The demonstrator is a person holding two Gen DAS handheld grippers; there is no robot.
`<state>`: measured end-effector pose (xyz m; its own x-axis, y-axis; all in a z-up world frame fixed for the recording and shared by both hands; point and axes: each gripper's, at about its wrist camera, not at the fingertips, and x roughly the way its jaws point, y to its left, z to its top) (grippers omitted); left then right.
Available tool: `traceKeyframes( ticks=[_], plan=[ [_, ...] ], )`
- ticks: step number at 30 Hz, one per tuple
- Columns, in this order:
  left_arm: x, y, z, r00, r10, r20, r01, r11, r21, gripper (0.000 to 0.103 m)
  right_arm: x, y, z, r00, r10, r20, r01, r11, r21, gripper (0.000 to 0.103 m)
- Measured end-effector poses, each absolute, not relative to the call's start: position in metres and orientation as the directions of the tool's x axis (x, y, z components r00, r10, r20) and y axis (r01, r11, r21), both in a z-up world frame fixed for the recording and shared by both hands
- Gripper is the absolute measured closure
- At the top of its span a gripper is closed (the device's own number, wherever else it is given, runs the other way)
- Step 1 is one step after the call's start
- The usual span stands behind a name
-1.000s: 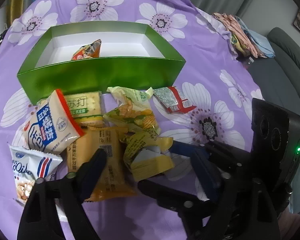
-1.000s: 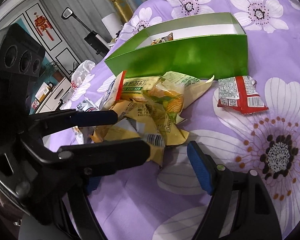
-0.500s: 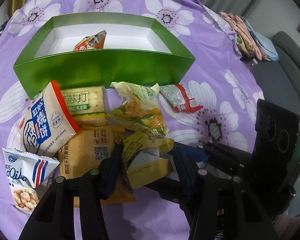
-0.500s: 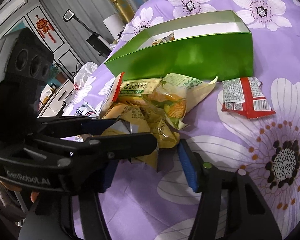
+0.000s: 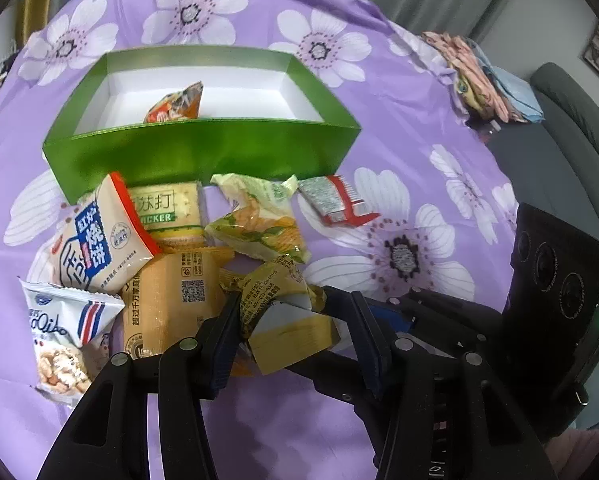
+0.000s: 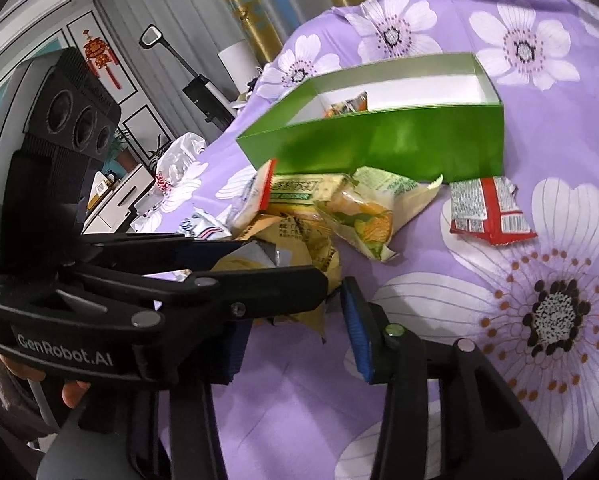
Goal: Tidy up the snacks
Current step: 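Grasp the yellow snack packet beside the pile with the left tool, then carry the yellow packet into the green box and open the left tool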
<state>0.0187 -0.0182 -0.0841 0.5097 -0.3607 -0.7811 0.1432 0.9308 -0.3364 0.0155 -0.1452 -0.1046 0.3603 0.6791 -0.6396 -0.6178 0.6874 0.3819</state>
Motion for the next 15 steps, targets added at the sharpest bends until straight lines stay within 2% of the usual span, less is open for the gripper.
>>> traceKeyframes(
  ticks=[15],
  plan=[
    [0.011,-0.018,-0.041,0.594,-0.363,-0.718,0.182,0.930,-0.320,0.051,0.009,-0.142,-0.062,0.435,0.683,-0.586,-0.658,0.686,0.311,0.060]
  ],
)
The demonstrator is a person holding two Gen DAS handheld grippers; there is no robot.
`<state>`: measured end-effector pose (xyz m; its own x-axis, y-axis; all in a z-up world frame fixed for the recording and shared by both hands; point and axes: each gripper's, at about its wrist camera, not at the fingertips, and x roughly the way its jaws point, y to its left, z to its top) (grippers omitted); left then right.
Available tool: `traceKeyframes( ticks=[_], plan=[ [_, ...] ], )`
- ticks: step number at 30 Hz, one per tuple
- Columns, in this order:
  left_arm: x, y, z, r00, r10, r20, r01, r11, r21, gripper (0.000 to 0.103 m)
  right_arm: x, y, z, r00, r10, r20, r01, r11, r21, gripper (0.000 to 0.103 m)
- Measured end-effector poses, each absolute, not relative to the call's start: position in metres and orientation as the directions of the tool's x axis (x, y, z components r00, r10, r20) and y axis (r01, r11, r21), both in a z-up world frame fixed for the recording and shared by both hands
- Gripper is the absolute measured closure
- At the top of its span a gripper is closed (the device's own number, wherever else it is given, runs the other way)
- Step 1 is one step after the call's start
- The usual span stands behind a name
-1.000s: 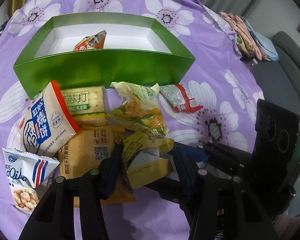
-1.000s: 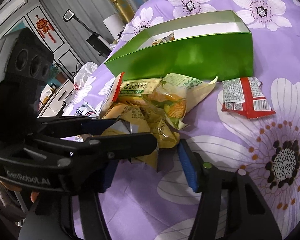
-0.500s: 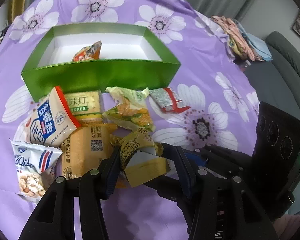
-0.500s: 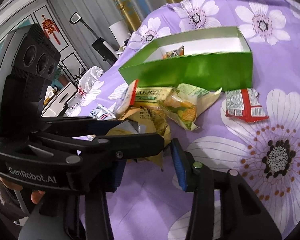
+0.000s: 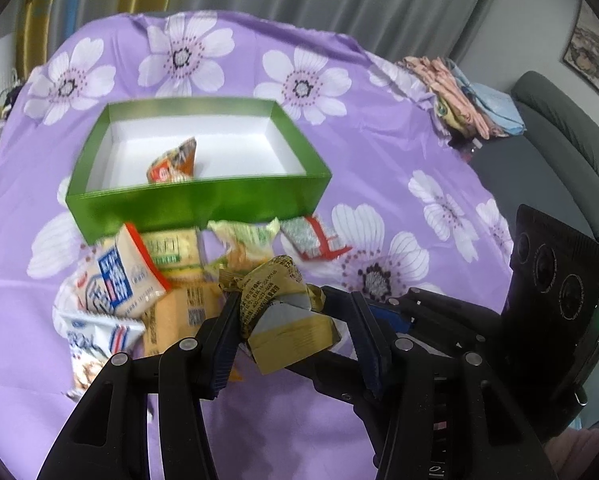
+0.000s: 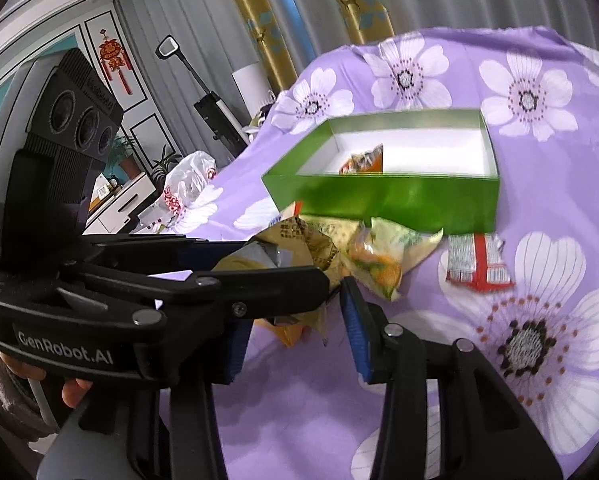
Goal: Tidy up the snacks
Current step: 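Carry the yellow packet into the green box and open the left tool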
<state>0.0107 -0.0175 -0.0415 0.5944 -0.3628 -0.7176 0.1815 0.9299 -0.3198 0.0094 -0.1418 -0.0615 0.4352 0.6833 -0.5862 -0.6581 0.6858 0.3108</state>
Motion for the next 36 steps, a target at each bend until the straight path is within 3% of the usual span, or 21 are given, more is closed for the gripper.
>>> traceKeyframes(
  ticks=[18,28,34,36],
  plan=[
    [0.096,0.001,-0.010,0.620,-0.383,-0.685,0.206,0.922,-0.329,0.051,0.093,-0.125,-0.033,0.498,0.681,-0.536,-0.661,0.699,0.274,0.060],
    [0.163,0.024,-0.040,0.566,-0.423,-0.708,0.121,0.892,-0.437,0.051,0.157,-0.104,-0.055,0.472,0.638,-0.609,-0.614,0.733,0.293,0.059],
    [0.179,0.030,-0.057,0.553,-0.407,-0.727,0.067,0.891,-0.448,0.051,0.168,-0.099,-0.065,0.484,0.596,-0.640,-0.580,0.767,0.275,0.053],
    [0.179,0.034,-0.057,0.561,-0.393,-0.729,0.044,0.893,-0.447,0.045,0.168,-0.104,-0.066,0.498,0.580,-0.645,-0.563,0.781,0.268,0.048]
  ],
)
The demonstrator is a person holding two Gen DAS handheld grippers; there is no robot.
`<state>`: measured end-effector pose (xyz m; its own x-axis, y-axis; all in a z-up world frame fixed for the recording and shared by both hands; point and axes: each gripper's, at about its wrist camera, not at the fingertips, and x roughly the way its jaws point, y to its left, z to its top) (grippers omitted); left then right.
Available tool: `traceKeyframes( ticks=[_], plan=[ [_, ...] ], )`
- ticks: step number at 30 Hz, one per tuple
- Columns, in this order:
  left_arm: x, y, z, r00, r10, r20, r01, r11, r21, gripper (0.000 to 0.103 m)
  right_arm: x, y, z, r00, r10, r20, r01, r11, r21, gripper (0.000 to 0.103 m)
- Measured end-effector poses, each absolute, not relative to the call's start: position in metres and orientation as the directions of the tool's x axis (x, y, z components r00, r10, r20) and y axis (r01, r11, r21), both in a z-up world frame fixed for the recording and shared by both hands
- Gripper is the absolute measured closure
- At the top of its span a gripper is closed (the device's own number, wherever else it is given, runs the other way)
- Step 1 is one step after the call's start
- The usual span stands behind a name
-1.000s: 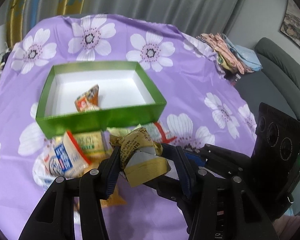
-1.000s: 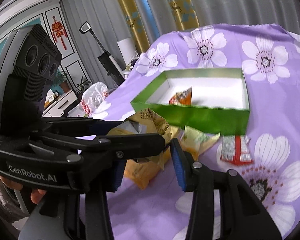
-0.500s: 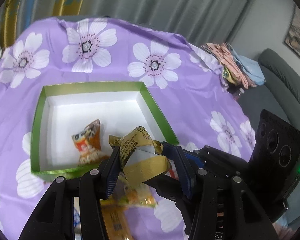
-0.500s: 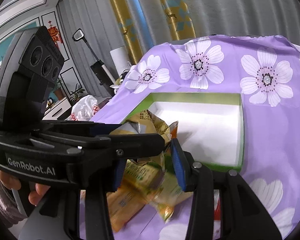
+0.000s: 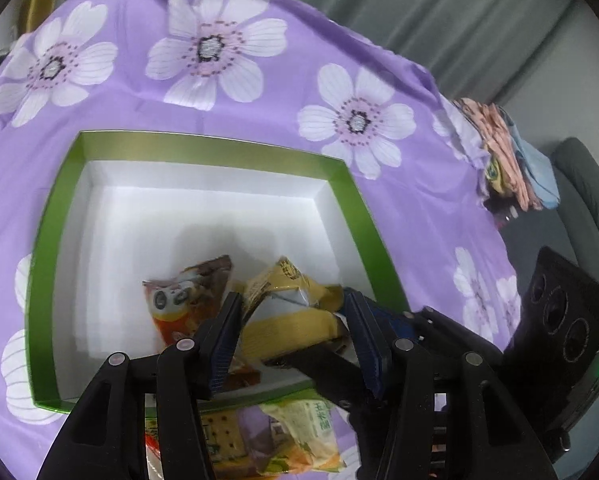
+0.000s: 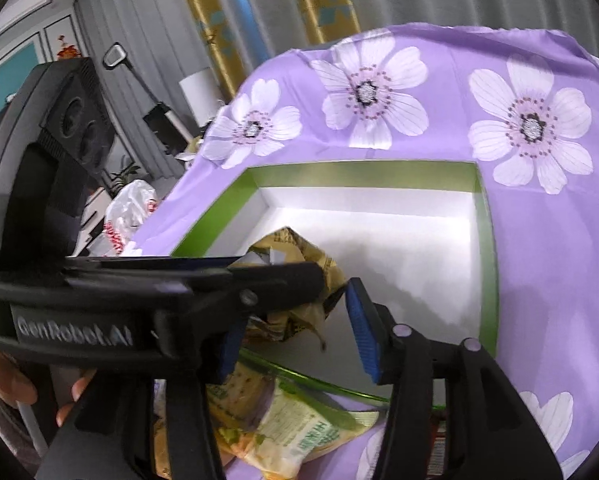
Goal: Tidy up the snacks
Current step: 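Carry the yellow packet into the green box and open the left tool, then withdraw the left tool from the box toward the snack pile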
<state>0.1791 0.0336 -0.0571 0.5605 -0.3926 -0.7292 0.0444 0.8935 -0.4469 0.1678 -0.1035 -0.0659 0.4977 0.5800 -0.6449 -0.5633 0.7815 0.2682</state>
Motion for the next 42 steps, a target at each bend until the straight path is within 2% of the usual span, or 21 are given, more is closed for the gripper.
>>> traceKeyframes(
  ticks=[2,3,11,15,23,34,42],
  plan=[
    [0.176,0.040,-0.054,0.574,-0.388,-0.722,0.033,0.891,-0.453,0.026,0.168,-0.112,-0.065,0.504,0.582,-0.637,-0.545,0.787,0.288,0.042],
    [0.174,0.042,-0.052,0.582,-0.385,-0.717,0.031,0.891,-0.454,0.025,0.166,-0.116,-0.063,0.509,0.584,-0.632,-0.539,0.789,0.295,0.041],
    [0.139,0.060,-0.027,0.634,-0.347,-0.691,0.029,0.903,-0.428,0.025,0.135,-0.152,-0.047,0.549,0.573,-0.608,-0.522,0.803,0.286,0.036],
    [0.115,0.062,-0.019,0.640,-0.302,-0.707,0.015,0.924,-0.382,0.024,0.111,-0.167,-0.046,0.551,0.568,-0.612,-0.509,0.810,0.293,0.035],
    [0.057,0.084,-0.015,0.669,-0.262,-0.696,-0.050,0.918,-0.393,0.024,0.061,-0.177,-0.052,0.528,0.573,-0.627,-0.503,0.806,0.313,0.033],
    [-0.012,0.119,-0.045,0.653,-0.198,-0.731,-0.175,0.900,-0.400,0.024,0.010,-0.153,-0.052,0.464,0.616,-0.636,-0.588,0.752,0.299,0.033],
    [-0.029,0.115,-0.056,0.633,-0.224,-0.741,-0.148,0.905,-0.399,0.024,-0.014,-0.124,-0.055,0.406,0.634,-0.658,-0.642,0.710,0.289,0.033]
  ],
)
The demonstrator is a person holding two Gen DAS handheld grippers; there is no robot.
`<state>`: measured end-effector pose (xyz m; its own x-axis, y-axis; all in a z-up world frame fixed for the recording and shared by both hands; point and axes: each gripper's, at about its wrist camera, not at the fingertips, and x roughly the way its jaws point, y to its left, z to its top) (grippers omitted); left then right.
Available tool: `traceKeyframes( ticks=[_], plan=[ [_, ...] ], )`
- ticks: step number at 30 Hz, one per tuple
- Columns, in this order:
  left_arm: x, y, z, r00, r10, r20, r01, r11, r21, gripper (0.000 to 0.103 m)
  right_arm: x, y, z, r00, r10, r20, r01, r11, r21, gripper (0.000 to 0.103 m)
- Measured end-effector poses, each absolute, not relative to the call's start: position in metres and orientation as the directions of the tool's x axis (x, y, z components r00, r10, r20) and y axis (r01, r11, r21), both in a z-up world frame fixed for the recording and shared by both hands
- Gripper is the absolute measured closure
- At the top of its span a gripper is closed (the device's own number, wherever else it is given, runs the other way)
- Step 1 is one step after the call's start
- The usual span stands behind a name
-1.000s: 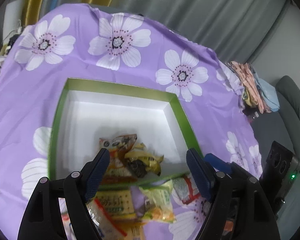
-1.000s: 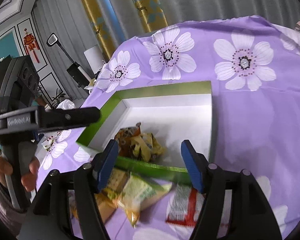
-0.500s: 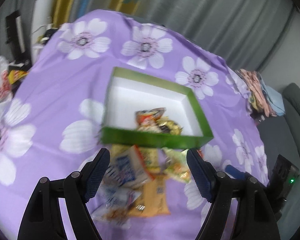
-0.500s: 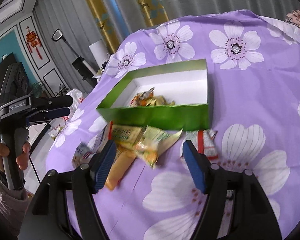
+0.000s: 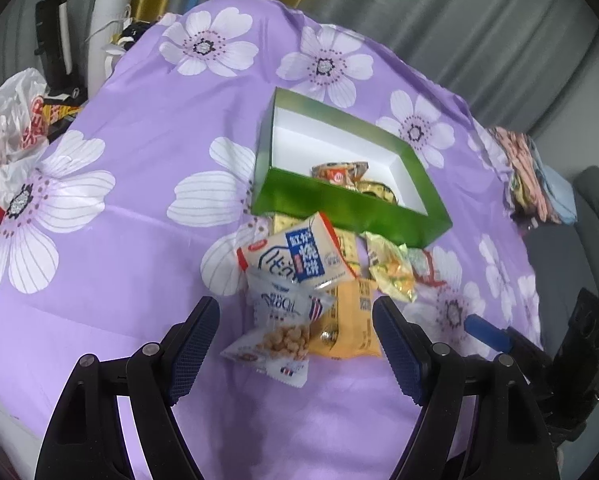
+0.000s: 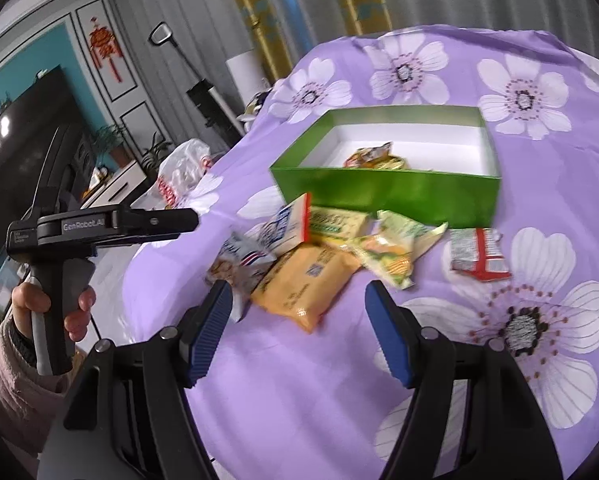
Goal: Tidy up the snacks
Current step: 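Withdraw the left tool from the box toward the snack pile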
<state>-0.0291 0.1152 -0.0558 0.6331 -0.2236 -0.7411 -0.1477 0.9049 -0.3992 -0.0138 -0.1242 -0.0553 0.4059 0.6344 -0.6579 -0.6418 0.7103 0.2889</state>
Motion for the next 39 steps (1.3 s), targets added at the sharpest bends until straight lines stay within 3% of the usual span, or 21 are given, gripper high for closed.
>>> traceKeyframes(
  ticks=[23,39],
  plan=[
    [-0.037,0.114,-0.068,0.638,-0.197,-0.744,-0.102,0.936,-0.336,0.024,-0.021,-0.055,-0.077,0.289,0.642,-0.711,-0.713,0.640,0.288,0.033],
    [-0.028,0.132,-0.095,0.621,-0.279,-0.733,-0.091,0.903,-0.420,0.024,-0.006,-0.022,-0.102,0.213,0.640,-0.738,-0.734,0.604,0.312,0.034]
  ],
)
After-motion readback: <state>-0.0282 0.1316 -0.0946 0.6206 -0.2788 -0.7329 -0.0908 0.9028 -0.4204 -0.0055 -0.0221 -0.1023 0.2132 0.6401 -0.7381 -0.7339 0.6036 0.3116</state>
